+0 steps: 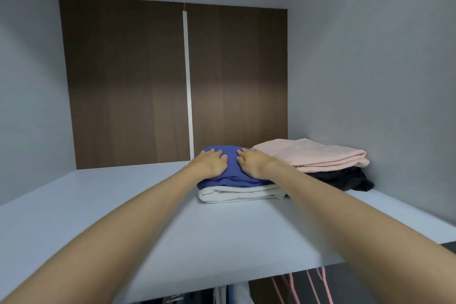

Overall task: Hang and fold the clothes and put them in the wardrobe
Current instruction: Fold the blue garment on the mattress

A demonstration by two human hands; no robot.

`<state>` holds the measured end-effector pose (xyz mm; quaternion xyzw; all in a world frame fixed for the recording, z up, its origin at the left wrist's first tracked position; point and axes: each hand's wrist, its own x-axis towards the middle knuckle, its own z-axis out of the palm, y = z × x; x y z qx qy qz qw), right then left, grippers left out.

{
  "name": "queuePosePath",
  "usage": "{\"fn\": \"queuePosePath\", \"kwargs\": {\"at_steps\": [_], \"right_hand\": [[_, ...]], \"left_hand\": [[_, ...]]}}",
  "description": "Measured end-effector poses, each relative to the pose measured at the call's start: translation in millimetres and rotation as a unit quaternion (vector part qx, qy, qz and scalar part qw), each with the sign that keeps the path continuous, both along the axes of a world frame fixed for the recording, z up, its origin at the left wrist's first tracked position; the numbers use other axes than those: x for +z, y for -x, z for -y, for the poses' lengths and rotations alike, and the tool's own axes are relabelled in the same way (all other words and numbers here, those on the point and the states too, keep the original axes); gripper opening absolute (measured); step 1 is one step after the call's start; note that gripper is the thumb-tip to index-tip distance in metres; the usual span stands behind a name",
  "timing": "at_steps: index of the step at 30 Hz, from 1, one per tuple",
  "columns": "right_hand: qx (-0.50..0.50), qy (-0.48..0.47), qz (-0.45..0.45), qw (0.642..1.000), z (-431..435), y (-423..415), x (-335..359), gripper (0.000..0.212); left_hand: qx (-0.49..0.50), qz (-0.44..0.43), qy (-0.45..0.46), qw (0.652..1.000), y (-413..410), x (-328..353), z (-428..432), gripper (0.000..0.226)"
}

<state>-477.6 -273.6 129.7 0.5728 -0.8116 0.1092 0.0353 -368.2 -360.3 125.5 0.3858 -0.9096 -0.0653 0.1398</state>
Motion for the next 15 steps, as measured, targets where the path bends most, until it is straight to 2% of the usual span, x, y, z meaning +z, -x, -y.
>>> {"fn": "queuePosePath", "kwargs": {"at_steps": [6,15], "right_hand": [[0.019,0.116,0.021,0.993,-47.1,-15.6,21.6,0.045],[0.075,0.239,0.014,0.968,-169.1,-56.4,22.9,0.046]], "left_hand": [[0.008,-0.042,0.01,0.999,-31.7,13.8,-32.6,0.052],[-0.013,-0.215,0.027,0.976,-86.5,28.7,-147.5,0.051]]}}
